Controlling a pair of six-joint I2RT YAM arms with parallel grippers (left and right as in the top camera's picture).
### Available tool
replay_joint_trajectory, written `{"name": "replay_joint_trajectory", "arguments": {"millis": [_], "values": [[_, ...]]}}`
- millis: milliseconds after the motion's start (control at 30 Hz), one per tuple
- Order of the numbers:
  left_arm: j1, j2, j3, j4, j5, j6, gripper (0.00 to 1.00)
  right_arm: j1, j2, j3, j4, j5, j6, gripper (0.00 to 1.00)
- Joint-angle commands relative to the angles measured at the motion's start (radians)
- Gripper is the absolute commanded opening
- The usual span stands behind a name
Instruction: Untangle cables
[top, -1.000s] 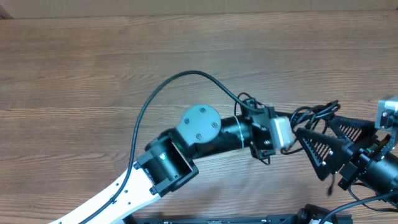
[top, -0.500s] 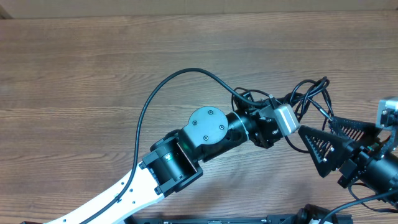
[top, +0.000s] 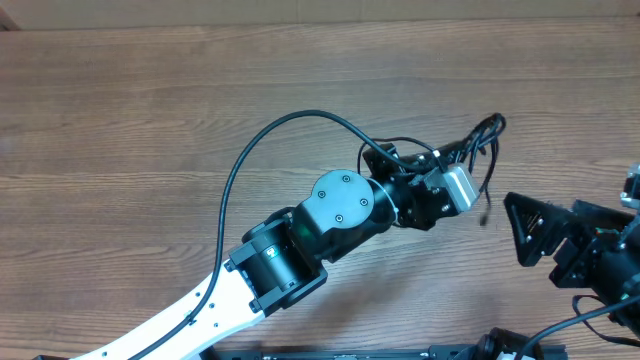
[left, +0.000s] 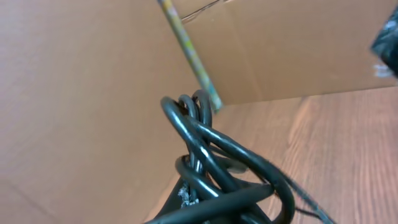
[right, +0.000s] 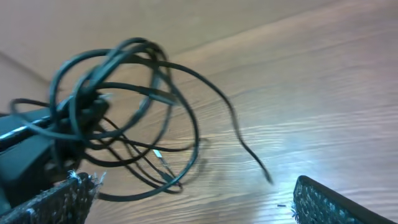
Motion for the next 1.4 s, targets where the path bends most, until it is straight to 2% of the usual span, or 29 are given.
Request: {"name": "replay_joint_trajectory", "arguments": {"millis": [0, 167, 333, 467, 667, 867, 1100, 1367], "values": [[-0.001, -0.001, 0.012, 0.014, -0.005, 0.036, 0.04, 0.000, -0.001, 0.018, 0.008, 0.035, 0.026, 1.00], [-0.002, 0.000, 0.012, 0.015, 0.126, 0.036, 0.04, 0.000, -0.001, 0.018, 0.038, -0.150, 0.026, 0.99], [-0.007, 0.000, 0.012, 0.019, 0.262, 0.035, 0.04, 0.000, -0.001, 0.018, 0.054, -0.283, 0.023, 0.85], [-0.028, 0.000, 0.012, 0.049, 0.262, 0.031, 0.04, 0.000, -0.001, 0.018, 0.046, -0.299, 0.014, 0.73], [-0.042, 0.001, 0.012, 0.077, 0.262, 0.027, 0.04, 0.000, -0.001, 0.018, 0.030, -0.318, 0.014, 0.69], [-0.061, 0.016, 0.012, 0.109, 0.263, -0.007, 0.04, 0.000, -0.001, 0.018, 0.030, -0.322, 0.012, 0.55], [-0.067, 0.016, 0.012, 0.127, 0.262, -0.018, 0.04, 0.000, -0.001, 0.018, 0.027, -0.321, -0.013, 0.45], [-0.067, 0.016, 0.012, 0.165, 0.288, -0.082, 0.04, 0.000, -0.001, 0.018, 0.027, -0.321, -0.013, 0.31]]}}
